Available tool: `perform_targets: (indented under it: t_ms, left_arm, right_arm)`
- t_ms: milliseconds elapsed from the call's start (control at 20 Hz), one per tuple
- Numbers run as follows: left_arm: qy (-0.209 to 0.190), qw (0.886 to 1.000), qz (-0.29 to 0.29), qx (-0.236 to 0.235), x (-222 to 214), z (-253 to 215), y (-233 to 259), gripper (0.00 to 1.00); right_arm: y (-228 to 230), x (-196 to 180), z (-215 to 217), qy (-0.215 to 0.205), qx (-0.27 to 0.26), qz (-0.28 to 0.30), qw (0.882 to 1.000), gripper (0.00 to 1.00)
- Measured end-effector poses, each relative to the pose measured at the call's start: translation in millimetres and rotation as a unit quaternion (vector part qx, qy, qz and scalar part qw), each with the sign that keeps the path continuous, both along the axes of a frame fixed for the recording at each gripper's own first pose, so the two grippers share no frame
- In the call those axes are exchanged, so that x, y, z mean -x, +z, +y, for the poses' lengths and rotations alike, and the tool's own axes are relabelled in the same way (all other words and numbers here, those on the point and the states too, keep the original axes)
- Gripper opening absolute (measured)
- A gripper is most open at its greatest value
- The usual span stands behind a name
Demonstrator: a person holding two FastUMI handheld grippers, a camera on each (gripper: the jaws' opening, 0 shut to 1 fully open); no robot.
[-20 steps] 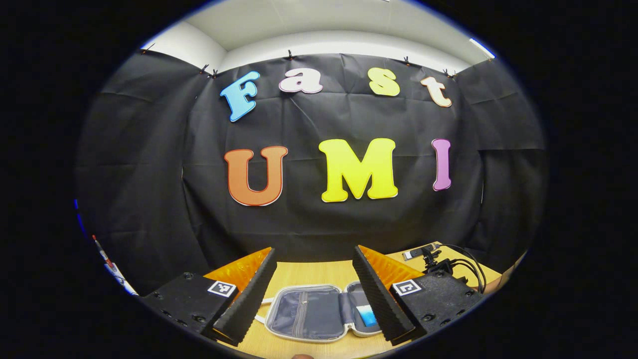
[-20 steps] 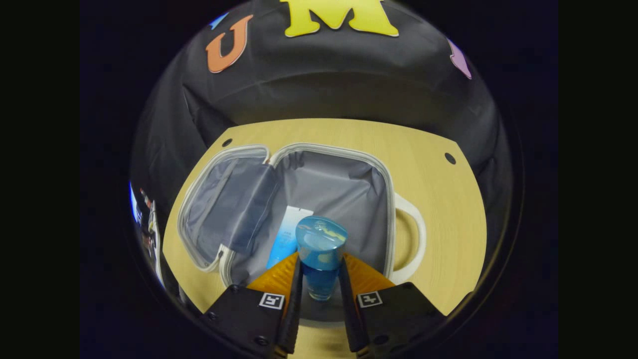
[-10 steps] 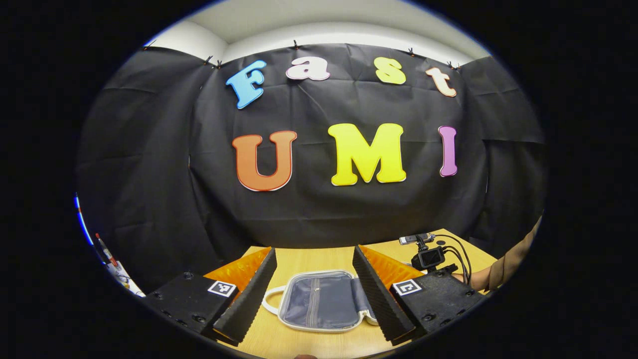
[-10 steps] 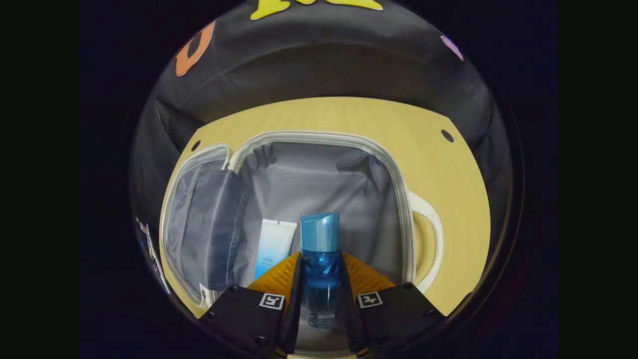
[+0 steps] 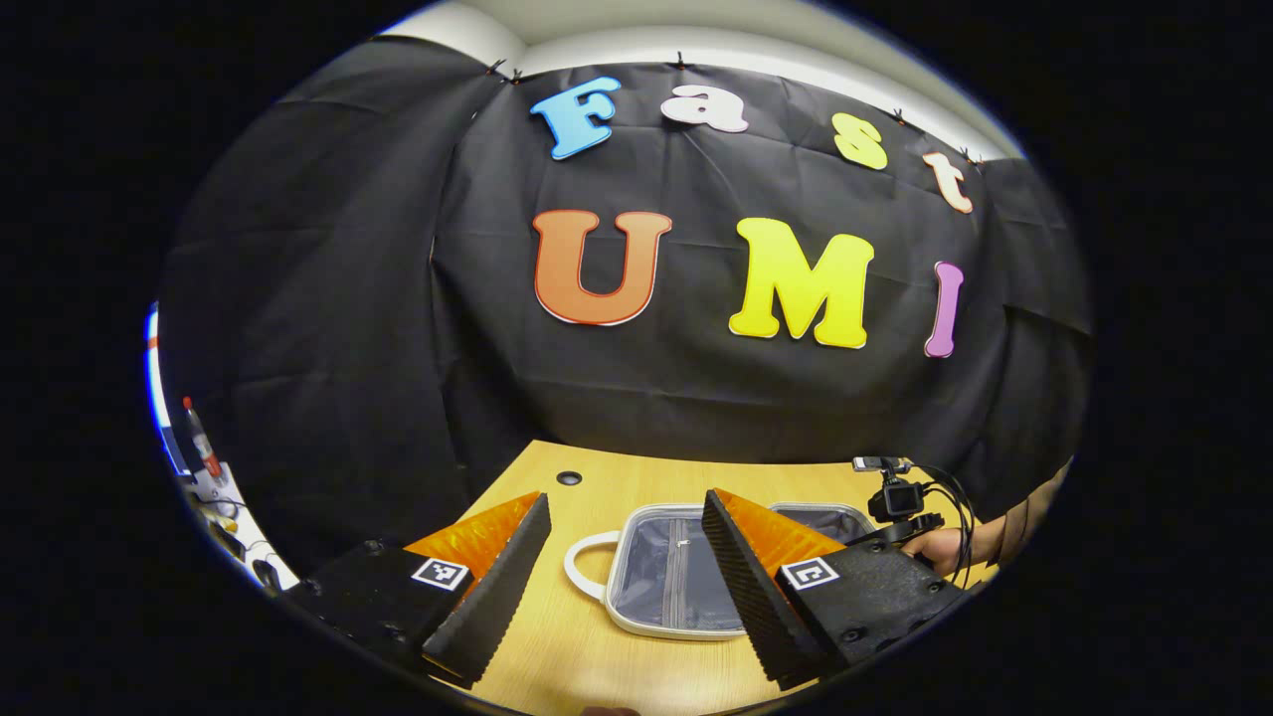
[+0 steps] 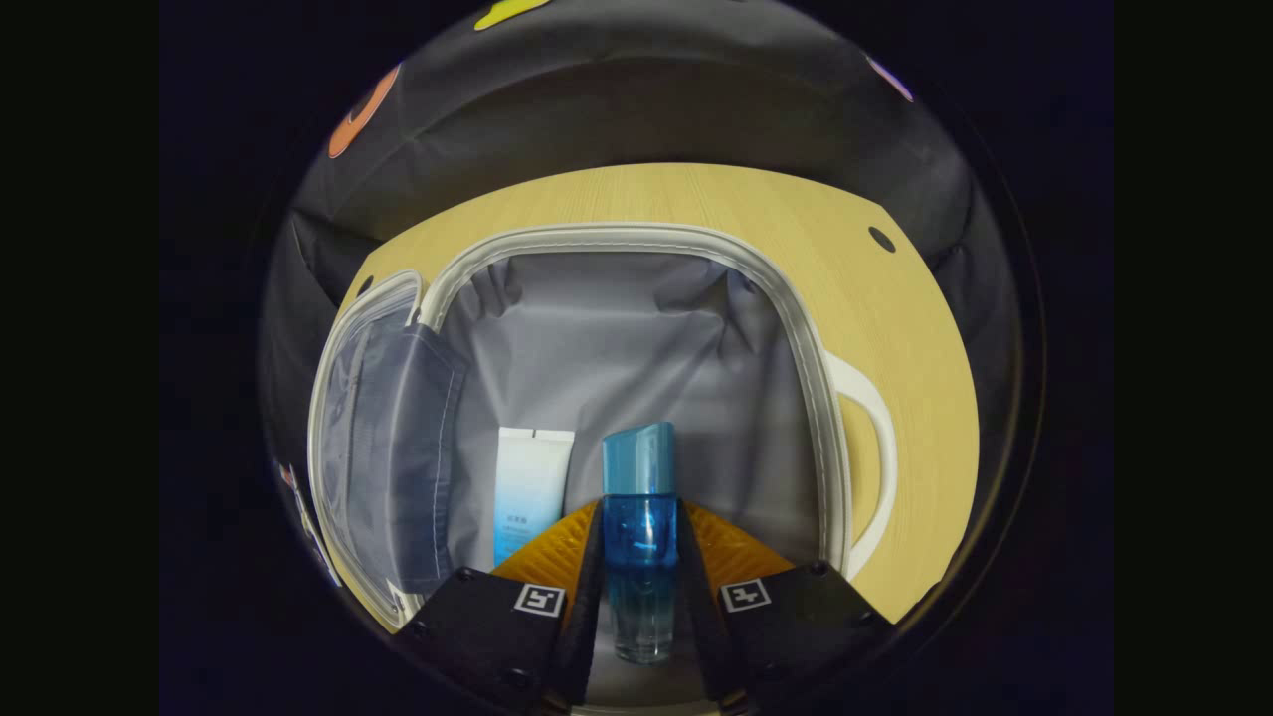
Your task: First open the suitcase, pack the skin care products into it, and then close the suitcase.
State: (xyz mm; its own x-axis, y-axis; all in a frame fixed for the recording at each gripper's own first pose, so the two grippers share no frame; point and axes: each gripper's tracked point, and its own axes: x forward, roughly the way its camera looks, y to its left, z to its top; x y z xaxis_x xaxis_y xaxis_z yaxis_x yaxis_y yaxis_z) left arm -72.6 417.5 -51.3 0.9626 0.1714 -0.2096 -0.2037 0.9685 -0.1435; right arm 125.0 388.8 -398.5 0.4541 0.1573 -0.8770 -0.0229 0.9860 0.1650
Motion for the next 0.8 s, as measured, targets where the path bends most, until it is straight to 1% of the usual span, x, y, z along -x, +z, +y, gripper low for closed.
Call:
perform_targets:
  t_ms: [100, 150, 200, 250, 300, 350, 400, 450, 500, 550, 650, 700, 800]
  left_arm:
    - [0.007, 1.0, 0.005, 0.015, -1.5, 22.4, -17.1, 0.98]
    - [0.015, 0.999, 0.012, 0.029, -3.0, 33.4, -26.9, 0.98]
    - [0.024, 0.998, 0.021, 0.046, -5.2, 43.6, -39.1, 0.98]
    - [0.027, 0.997, 0.025, 0.065, -9.1, 51.0, -49.6, 0.98]
    - [0.025, 0.996, 0.03, 0.083, -13.4, 55.0, -60.6, 0.98]
    - [0.02, 0.994, 0.037, 0.104, -17.7, 57.4, -73.4, 1.0]
    - [0.017, 0.991, 0.045, 0.127, -20.7, 61.3, -86.6, 0.98]
    - [0.019, 0.987, 0.048, 0.153, -24.3, 66.5, -99.0, 0.98]
    - [0.011, 0.98, 0.051, 0.191, -29.7, 66.2, -111.2, 0.98]
    - [-0.001, 0.97, 0.051, 0.237, -36.7, 61.8, -126.5, 0.98]
    - [-0.029, 0.943, 0.064, 0.324, -51.8, 46.9, -157.2, 0.98]
    - [-0.029, 0.933, 0.074, 0.351, -57.4, 47.9, -178.4, 0.98]
    - [-0.01, 0.918, 0.086, 0.386, -66.8, 58.7, -212.2, 0.99]
  right_arm:
    - [12.6, 0.0, 2.1, 0.011, -0.007, -0.014, 1.0, 0.42]
    - [22.4, 0.0, 2.0, 0.021, -0.01, -0.028, 0.999, 0.49]
    - [35.4, -0.3, -0.9, 0.03, -0.007, -0.045, 0.999, 0.53]
    - [48.0, -1.2, -5.9, 0.038, -0.001, -0.066, 0.997, 0.61]
    - [65.7, -2.5, -9.7, 0.045, 0.002, -0.092, 0.995, 0.69]
    - [83.8, -2.4, -13.9, 0.053, 0.005, -0.121, 0.991, 0.76]
    - [104.8, -1.5, -20.3, 0.059, 0.011, -0.153, 0.986, 0.77]
    - [128.5, 0.8, -25.0, 0.066, 0.012, -0.187, 0.98, 0.77]
    - [153.7, 5.8, -29.1, 0.075, 0.012, -0.22, 0.973, 0.77]
    - [176.4, 13.6, -32.3, 0.085, 0.008, -0.249, 0.965, 0.8]
    - [218.6, 36.1, -40.9, 0.105, -0.005, -0.294, 0.95, 0.8]
    - [240.3, 50.5, -49.7, 0.11, -0.008, -0.311, 0.944, 0.81]
    - [274.4, 78.9, -72.7, 0.106, -0.007, -0.335, 0.936, 0.8]
